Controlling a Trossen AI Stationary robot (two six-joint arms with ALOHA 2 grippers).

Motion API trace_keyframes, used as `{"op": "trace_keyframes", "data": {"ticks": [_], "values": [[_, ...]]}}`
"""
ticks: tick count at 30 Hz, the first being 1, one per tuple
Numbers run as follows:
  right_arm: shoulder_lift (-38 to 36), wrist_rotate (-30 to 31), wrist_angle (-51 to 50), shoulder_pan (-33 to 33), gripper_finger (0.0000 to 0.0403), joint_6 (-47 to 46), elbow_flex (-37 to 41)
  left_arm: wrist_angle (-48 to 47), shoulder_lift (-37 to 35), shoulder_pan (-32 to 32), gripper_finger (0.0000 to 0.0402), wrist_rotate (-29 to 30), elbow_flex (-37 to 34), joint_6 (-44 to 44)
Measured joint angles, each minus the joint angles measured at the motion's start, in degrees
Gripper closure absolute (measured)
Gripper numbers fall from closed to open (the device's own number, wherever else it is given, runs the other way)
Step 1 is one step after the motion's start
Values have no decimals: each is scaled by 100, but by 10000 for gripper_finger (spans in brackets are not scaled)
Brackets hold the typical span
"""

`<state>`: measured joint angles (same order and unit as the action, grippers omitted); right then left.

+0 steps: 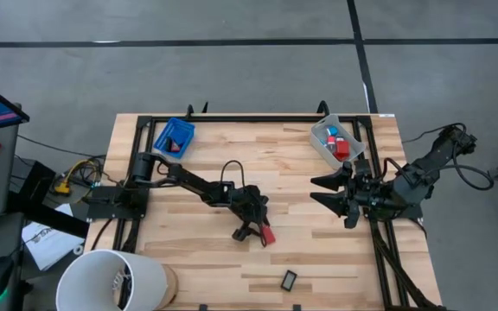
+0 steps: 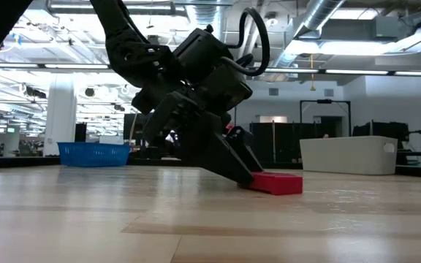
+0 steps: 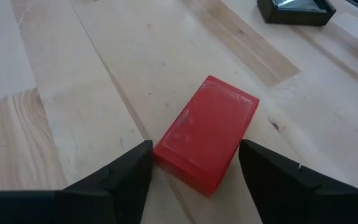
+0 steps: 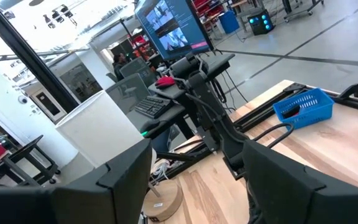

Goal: Pick & Place Office items
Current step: Put the red clock into the blue bin

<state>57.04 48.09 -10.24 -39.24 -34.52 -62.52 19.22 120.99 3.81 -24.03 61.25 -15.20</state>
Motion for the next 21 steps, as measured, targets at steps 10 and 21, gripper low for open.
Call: {"op": "trace_keyframes", "data": {"ticks": [10, 21], "values": [[0, -1, 2, 2, 158, -1, 0, -275, -16, 0, 221, -16, 13, 354], [2, 0, 0, 0, 158, 0, 2, -557, -289, 4, 234, -41, -42, 862]]}}
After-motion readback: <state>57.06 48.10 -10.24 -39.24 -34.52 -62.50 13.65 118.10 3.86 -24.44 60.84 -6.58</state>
